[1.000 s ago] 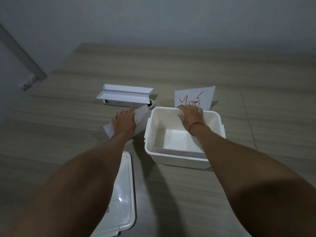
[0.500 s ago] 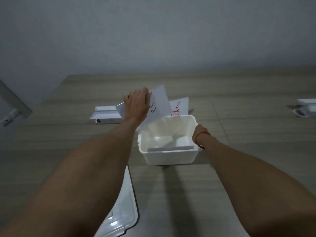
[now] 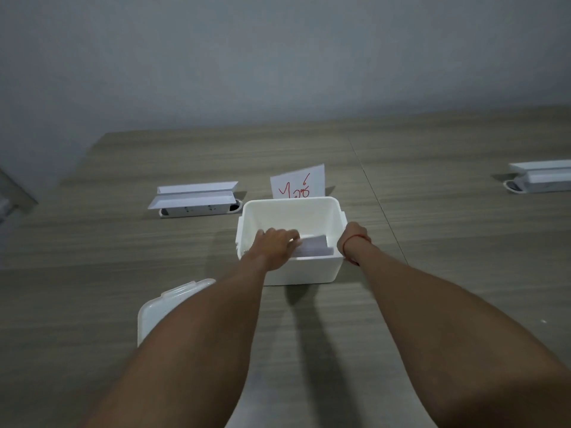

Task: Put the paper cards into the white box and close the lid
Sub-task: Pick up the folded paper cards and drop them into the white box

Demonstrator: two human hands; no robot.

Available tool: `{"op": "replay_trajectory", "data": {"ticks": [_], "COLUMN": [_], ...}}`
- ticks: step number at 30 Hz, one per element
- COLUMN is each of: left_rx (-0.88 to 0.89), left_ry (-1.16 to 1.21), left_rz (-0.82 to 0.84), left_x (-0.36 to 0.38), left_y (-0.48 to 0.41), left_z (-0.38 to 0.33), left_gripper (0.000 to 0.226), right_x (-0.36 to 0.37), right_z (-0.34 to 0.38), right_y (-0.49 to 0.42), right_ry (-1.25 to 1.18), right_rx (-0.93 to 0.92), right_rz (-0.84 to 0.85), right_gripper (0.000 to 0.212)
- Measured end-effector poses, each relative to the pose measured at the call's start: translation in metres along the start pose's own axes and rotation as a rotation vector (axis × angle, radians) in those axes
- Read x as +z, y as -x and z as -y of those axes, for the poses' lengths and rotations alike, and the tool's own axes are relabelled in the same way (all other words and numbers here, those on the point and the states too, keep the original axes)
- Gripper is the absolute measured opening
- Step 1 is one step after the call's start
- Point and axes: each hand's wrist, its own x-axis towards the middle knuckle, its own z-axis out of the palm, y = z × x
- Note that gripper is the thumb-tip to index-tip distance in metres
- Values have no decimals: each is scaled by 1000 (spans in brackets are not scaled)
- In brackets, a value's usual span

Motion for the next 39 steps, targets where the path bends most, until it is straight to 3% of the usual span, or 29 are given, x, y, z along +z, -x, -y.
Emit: {"op": "replay_trajectory", "data": {"ticks": [4,6,8,11,16,20,25,29,33,39], "left_rx": [-102,-140,-195,-409,-747,-774,-771,-706,-670,-612], "left_ry": [129,157,112,100,326,544,571,557,548,559], "left_rz": [144,56,-132,-334,-306,-319,-351,-388,-386,-391], "left_x": [2,-1,-5,-10,3,5,4,9,11,11], "left_y": [4,4,5,3,-14,-37,-65,-87,-101,-103], "left_z": [-1,5,19,44,79,93,114,125,132,136], "left_gripper": [56,57,47,39,39,38,38,38,39,38], "right_x": [2,4,7,10,9,9,11,22,40,50], "right_z": [3,5,9,20,46,66,100,127,137,151], "right_y": [1,0,-4,-11,-30,-58,-105,-147,-176,-205], "right_ry": [-14,-9,-23,-39,17,77,173,184,183,334], "right_rx": [-1,3,1,-12,-21,-21,-133,-292,-404,-435], "right_rz": [2,2,14,46,150,119,-44,-58,-54,-27], "right_gripper": [38,38,38,37,37,34,43,34,42,44]}}
